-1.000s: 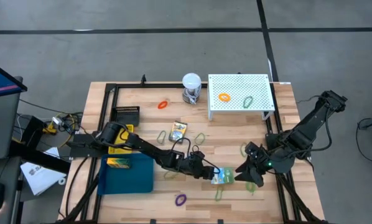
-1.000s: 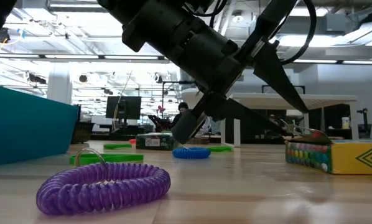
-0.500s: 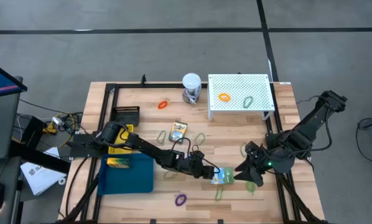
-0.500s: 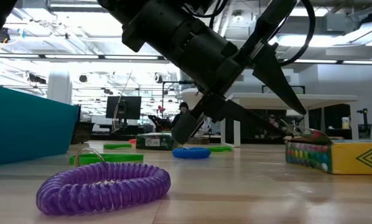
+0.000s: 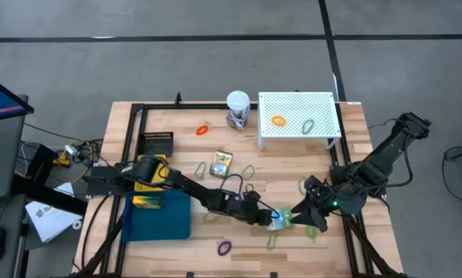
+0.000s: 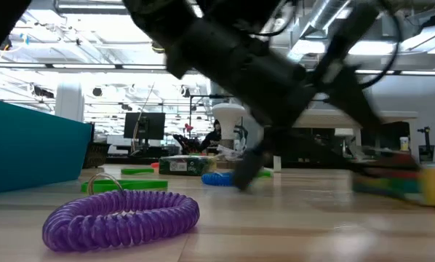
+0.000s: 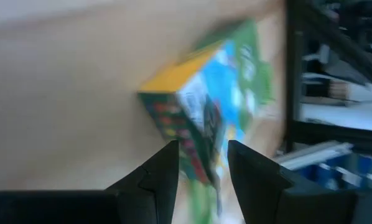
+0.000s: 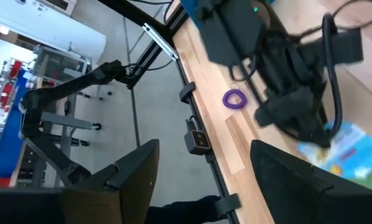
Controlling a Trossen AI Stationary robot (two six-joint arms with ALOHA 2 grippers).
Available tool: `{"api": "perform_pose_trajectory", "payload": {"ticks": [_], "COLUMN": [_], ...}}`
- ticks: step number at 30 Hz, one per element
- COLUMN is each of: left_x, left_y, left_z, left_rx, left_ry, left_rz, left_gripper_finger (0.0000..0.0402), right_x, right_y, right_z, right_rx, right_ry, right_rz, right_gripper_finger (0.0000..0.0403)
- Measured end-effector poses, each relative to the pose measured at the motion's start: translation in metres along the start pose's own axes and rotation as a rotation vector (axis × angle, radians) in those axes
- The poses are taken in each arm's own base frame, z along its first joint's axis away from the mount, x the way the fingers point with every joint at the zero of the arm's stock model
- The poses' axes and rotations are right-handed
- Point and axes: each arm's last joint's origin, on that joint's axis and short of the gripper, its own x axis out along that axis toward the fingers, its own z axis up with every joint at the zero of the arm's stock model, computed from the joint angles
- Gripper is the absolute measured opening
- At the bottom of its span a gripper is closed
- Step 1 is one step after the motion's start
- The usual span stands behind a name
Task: Pick & Place Office Desk Supplies
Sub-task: Put the bottom crayon box into the blue bin
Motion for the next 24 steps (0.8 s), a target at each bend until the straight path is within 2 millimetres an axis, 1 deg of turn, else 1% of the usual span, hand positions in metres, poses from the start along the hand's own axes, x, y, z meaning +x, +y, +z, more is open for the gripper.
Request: {"api": "perform_pose_trajectory", "payload": {"ticks": [3, 6, 12, 15, 18, 21, 24], "left_x": [0.008, 0.007, 0.002, 0.002, -0.003, -0.013, -0.029], "left_y": [-0.004, -0.003, -0.002, -0.003, -0.009, -0.018, -0.029], "left_z": [-0.001, -0.001, 0.006, 0.009, 0.014, 0.018, 0.024], "left_rx": [-0.002, -0.003, 0.007, 0.005, 0.019, 0.056, 0.106], "left_ry": [0.031, 0.032, 0.025, 0.019, 0.014, 0.029, 0.03], "left_rz": [-0.016, 0.01, 0.072, 0.073, 0.062, 0.068, 0.103], "left_gripper_finger": [0.0117, 0.0092, 0.0012, 0.0006, 0.0002, 0.0001, 0.0001], "right_x": [0.0, 0.0, 0.0, 0.0, 0.0, 0.0, 0.0], "right_y": [0.0, 0.0, 0.002, 0.002, 0.003, 0.003, 0.006], "right_z": [0.0, 0.0, 0.001, 0.001, 0.001, 0.001, 0.002], "right_rx": [0.006, 0.01, 0.016, 0.016, 0.019, 0.016, 0.01], "right_ry": [0.0, -0.001, -0.006, -0.007, -0.008, -0.011, -0.024], "right_rz": [0.002, 0.005, 0.019, 0.02, 0.027, 0.034, 0.058], "right_gripper_finger": [0.0249, 0.0249, 0.0249, 0.0249, 0.0249, 0.0249, 0.0249]}}
